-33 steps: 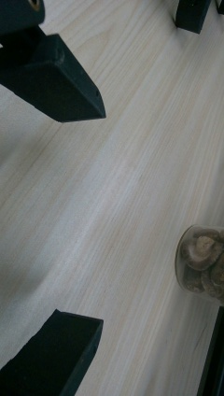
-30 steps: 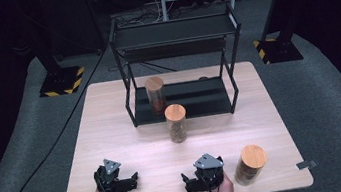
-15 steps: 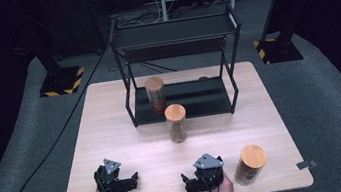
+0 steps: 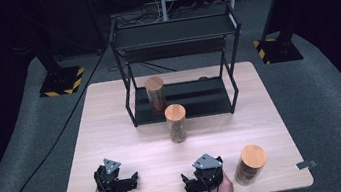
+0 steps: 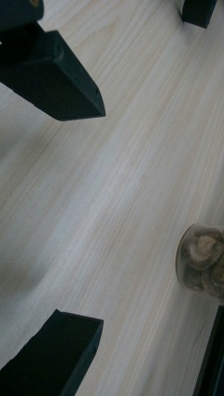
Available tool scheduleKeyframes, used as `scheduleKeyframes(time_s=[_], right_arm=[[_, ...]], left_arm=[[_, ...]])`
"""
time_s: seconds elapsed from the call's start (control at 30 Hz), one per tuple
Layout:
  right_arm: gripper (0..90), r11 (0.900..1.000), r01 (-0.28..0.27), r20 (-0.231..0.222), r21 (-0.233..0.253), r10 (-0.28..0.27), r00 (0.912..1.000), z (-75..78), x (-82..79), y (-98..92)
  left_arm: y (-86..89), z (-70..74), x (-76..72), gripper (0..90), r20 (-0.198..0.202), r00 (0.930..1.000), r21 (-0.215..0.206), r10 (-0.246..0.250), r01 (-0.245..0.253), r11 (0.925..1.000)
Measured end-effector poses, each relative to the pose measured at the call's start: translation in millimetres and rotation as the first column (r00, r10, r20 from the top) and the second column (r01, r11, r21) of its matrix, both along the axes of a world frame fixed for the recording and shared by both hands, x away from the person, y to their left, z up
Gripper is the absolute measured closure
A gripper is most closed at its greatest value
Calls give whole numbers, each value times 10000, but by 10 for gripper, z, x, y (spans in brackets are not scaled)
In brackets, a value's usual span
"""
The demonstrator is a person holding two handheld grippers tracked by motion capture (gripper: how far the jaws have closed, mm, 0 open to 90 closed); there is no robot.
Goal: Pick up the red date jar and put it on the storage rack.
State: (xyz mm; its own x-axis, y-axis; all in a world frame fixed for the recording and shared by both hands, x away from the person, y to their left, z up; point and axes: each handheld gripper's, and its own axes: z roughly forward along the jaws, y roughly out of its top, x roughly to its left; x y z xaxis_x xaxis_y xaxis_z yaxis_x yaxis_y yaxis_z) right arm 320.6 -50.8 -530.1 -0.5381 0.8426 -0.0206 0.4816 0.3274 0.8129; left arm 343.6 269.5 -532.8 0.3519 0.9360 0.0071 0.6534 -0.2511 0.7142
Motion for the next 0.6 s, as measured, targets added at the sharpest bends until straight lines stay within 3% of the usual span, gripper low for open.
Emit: scheduleKeyframes(time_s=[0.33, 0.6], right_arm=[[0, 9997, 192, -13, 139, -192, 9998, 61, 64, 33], [0, 9984, 513, 325, 241, -521, 9981, 217, 336, 153]], left_arm=[[-5, 2, 19, 1, 31, 10000, 49, 2, -2, 10000], [-6, 1, 27, 1, 4, 10000, 16, 49, -49, 10000]])
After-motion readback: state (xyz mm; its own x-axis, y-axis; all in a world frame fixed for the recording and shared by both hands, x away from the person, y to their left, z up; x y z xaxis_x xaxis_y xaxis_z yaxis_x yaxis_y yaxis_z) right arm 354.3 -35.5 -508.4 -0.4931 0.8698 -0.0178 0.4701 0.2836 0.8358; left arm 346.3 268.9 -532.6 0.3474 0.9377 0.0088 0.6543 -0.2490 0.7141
